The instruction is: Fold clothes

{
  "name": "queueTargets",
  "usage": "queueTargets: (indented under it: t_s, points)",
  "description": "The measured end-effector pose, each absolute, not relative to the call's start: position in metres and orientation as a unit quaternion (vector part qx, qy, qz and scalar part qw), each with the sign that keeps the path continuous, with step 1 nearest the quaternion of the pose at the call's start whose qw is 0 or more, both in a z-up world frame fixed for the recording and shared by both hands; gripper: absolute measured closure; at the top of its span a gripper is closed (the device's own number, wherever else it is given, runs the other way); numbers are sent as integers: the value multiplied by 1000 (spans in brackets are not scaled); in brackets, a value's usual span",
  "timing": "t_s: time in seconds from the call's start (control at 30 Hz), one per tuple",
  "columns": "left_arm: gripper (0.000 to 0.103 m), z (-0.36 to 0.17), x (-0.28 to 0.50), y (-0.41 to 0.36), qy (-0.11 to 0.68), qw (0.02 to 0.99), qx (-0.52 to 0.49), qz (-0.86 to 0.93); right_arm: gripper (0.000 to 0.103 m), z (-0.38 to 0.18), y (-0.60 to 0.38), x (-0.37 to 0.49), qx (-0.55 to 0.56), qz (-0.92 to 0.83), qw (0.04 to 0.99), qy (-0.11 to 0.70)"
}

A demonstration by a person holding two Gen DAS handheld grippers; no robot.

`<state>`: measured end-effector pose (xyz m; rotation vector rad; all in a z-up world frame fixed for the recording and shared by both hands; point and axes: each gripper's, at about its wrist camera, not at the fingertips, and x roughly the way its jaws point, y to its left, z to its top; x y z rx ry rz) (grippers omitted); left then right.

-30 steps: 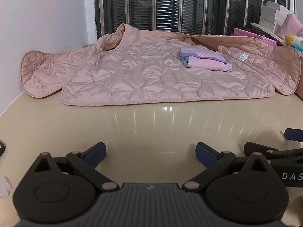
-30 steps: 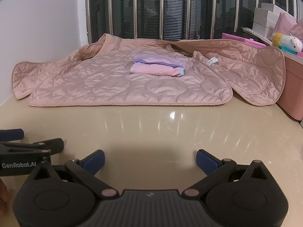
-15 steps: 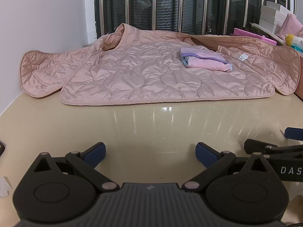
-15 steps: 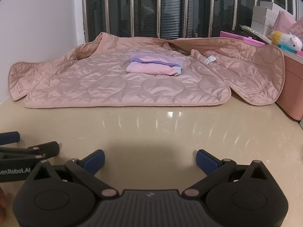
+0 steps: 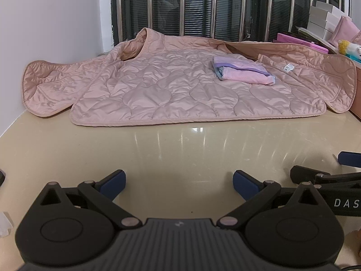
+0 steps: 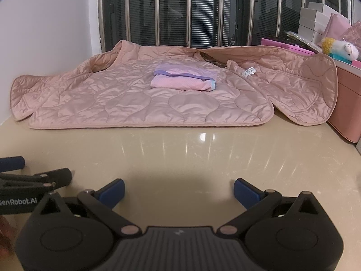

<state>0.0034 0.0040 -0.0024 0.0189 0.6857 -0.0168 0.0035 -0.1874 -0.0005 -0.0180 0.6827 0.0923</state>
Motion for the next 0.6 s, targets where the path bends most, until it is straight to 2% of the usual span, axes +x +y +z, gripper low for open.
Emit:
queueTargets:
  t_s: [0.6]
  points:
    - [1,-2,2,2,334,943,8,7,0,0,-189,3,-9,46,941,336]
